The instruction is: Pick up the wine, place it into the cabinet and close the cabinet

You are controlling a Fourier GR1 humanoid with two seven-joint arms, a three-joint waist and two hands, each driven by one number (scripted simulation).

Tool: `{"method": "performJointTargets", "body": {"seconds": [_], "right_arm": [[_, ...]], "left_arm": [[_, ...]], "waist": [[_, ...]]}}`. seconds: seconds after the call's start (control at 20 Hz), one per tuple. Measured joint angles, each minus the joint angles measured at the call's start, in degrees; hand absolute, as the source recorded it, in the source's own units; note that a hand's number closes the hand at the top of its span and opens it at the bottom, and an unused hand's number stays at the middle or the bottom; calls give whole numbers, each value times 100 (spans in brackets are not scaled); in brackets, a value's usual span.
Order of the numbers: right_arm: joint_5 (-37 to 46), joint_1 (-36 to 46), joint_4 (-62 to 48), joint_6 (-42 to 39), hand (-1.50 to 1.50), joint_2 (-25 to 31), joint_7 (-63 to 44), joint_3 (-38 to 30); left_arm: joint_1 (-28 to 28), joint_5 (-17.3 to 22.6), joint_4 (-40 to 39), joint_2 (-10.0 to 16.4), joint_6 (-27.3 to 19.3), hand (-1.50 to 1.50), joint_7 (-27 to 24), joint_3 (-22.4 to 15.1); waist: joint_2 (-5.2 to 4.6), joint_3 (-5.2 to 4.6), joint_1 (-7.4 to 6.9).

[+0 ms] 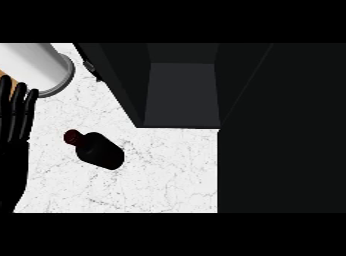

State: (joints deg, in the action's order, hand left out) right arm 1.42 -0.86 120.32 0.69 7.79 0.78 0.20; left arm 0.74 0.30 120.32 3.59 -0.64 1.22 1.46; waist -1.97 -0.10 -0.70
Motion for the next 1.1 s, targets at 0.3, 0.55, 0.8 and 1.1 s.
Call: {"method": "performJointTargets", "body": {"seconds": [0.3,0.55,0.8,1.1], "right_arm": [[-45,-258,270,6,-150,-122,88,58],[-622,-642,560,-480,-150,-86,-472,540],[-1014,-967,1110,-656,-150,32,-1022,548],[-1187,-960,1515,-692,-150,5,-1547,498]], "left_arm": [[638,741,-607,483,942,-150,-281,86],[741,2029,-1097,271,1469,-150,483,-216],[1101,2877,-1094,314,1480,-150,1330,-181],[1298,3083,-1071,238,1323,-150,1675,-188]], "waist": [[147,4,174],[174,3,229],[197,8,152],[201,9,103]]}}
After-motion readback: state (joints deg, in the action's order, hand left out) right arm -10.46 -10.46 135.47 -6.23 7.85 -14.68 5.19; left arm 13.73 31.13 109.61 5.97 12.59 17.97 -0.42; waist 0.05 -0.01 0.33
